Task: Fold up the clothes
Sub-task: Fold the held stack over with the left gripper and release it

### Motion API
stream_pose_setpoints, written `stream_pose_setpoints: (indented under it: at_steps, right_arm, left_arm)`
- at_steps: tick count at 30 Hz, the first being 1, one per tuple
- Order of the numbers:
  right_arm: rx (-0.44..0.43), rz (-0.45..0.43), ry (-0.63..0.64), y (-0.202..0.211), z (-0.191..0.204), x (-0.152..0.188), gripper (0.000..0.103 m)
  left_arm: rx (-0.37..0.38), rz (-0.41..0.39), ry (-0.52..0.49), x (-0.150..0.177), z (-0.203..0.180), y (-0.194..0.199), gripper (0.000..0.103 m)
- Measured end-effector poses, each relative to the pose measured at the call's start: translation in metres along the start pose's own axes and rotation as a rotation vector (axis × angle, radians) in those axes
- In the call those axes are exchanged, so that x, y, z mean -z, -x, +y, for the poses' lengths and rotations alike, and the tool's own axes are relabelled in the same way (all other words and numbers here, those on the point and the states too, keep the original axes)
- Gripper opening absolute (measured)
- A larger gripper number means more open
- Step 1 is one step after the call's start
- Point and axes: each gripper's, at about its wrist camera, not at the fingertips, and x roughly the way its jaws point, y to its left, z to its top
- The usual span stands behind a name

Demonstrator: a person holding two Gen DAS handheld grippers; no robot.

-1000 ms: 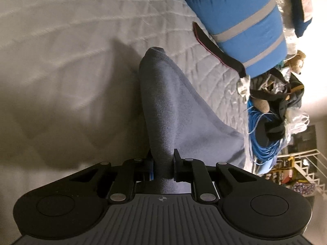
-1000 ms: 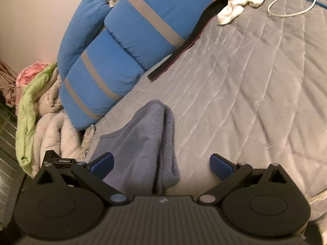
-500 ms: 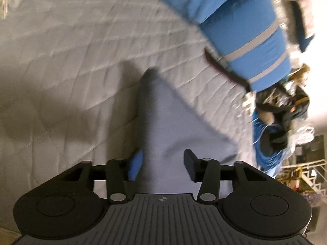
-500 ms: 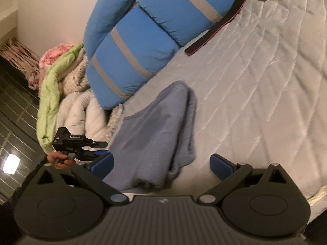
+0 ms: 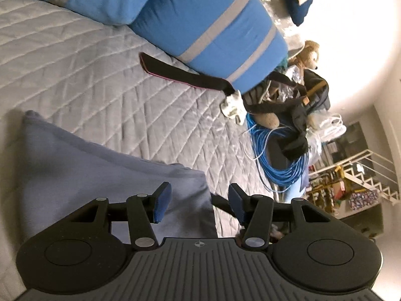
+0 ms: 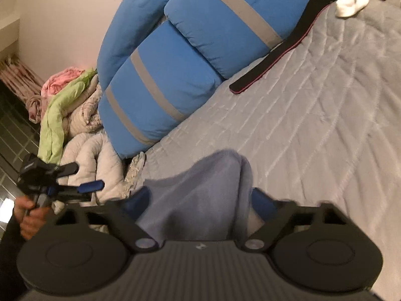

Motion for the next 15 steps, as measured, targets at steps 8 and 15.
stream_pose_setpoints:
  at_steps: [8, 15]
  right_arm:
    - [-0.009, 0.001, 0.206, -0.024, 0.025, -0.029, 0.001]
    - [0.04, 0.031, 0.135, -0.029, 0.007, -0.035, 0.052]
  left_arm:
    - [0.001, -0.025, 0.024, -0.007, 0.007, -0.005, 0.049]
    - [-0.003, -0.001, -0.035, -0.022, -0.007, -0.024, 0.049]
